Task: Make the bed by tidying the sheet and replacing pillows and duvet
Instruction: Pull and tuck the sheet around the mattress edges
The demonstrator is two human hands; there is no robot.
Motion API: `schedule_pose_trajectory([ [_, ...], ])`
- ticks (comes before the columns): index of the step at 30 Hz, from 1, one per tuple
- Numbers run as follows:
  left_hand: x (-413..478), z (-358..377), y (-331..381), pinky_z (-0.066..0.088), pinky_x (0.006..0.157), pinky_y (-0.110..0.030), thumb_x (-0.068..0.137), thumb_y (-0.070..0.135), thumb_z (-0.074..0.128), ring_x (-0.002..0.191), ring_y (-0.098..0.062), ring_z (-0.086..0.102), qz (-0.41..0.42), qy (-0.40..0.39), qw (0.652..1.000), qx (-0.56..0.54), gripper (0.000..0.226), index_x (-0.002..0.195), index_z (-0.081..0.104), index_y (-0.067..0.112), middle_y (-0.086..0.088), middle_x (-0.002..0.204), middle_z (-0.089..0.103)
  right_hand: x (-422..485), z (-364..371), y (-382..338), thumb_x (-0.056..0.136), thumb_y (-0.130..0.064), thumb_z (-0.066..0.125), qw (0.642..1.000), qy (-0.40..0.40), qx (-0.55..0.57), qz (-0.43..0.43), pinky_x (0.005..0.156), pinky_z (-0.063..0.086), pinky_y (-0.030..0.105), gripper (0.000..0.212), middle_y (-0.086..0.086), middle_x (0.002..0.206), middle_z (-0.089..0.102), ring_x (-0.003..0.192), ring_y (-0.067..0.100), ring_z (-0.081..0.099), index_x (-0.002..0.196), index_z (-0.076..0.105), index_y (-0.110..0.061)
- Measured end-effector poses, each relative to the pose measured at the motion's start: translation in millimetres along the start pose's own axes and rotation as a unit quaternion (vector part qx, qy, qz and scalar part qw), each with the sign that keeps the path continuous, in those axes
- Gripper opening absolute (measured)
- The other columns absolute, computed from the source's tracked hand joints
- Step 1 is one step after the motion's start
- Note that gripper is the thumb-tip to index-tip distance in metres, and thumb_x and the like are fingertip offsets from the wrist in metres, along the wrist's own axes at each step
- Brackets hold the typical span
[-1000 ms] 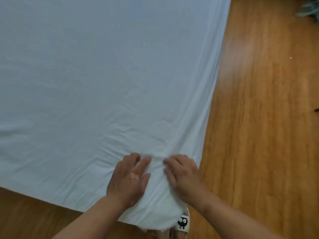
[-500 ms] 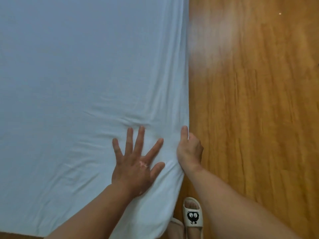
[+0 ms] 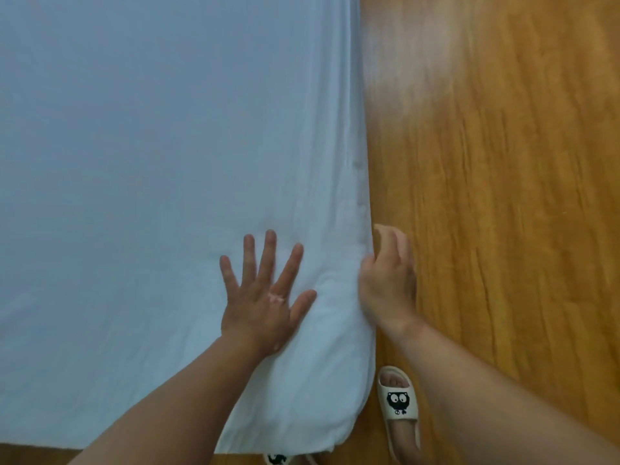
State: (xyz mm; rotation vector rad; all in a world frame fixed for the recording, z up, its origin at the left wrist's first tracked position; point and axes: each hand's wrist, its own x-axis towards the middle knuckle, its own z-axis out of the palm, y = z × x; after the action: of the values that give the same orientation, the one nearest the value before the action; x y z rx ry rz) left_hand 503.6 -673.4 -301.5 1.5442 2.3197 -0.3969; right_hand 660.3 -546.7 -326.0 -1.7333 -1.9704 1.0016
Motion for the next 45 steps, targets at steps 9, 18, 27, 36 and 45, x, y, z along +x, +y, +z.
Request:
schedule_pose_trajectory([
  [9,-54.4,9.7,-63.6,-0.005,0.125,-0.047,0.097,0.072,0.020,0.152,-0.015,-0.025,0.261,-0.045,0.964,-0.023,0.081,0.160,-0.011,0.032,0.005,0.167,-0.022,-58.6,26.9,-8.1,0.100,-0.059,0.031,0.953,-0.156,-0.190,-0.180,0.124,0.005,0.052,0.065,-0.011,0.168,-0.001,0.154,0.008,-0.007,0.159,0.013,-0.038],
  [18,-153.8,35.0,-259.8,0.030,0.119,-0.038,0.073,0.061,0.077,0.143,-0.028,0.038,0.196,-0.017,0.980,-0.010,0.105,0.157,0.027,0.024,-0.005,0.159,0.034,-231.3,72.7,-94.5,0.073,-0.044,0.073,0.894,-0.216,-0.213,-0.330,0.090,0.053,0.039,0.049,-0.002,0.121,0.058,0.107,0.023,0.058,0.117,0.063,-0.026],
  [27,-139.4,64.9,-251.1,0.050,0.059,-0.034,0.077,0.006,0.076,0.077,-0.027,0.058,0.217,0.111,0.966,-0.085,0.024,0.098,0.066,0.010,-0.005,0.089,0.062,-231.4,117.9,-69.4,0.077,-0.030,0.072,0.893,-0.151,-0.231,-0.356,0.062,0.049,0.033,0.010,-0.006,0.079,0.065,0.072,0.022,0.061,0.083,0.071,-0.023],
  [36,-141.5,46.0,-238.9,0.051,0.078,-0.034,0.095,0.018,0.059,0.083,-0.020,0.063,0.160,-0.002,0.978,-0.131,0.017,0.101,0.075,0.021,0.003,0.092,0.071,-223.5,88.8,-76.8,0.094,-0.048,0.057,0.898,-0.293,-0.179,-0.275,0.079,0.050,0.030,0.025,-0.012,0.095,0.073,0.088,0.010,0.066,0.099,0.074,-0.030],
  [45,-157.8,47.0,-244.6,0.049,0.089,-0.031,0.094,0.024,0.066,0.100,-0.018,0.059,0.161,-0.019,0.968,-0.191,0.021,0.114,0.070,0.020,0.003,0.109,0.067,-237.0,80.2,-81.8,0.094,-0.044,0.058,0.896,-0.289,-0.208,-0.264,0.067,0.042,0.023,0.017,-0.013,0.085,0.065,0.079,0.008,0.060,0.092,0.068,-0.030],
])
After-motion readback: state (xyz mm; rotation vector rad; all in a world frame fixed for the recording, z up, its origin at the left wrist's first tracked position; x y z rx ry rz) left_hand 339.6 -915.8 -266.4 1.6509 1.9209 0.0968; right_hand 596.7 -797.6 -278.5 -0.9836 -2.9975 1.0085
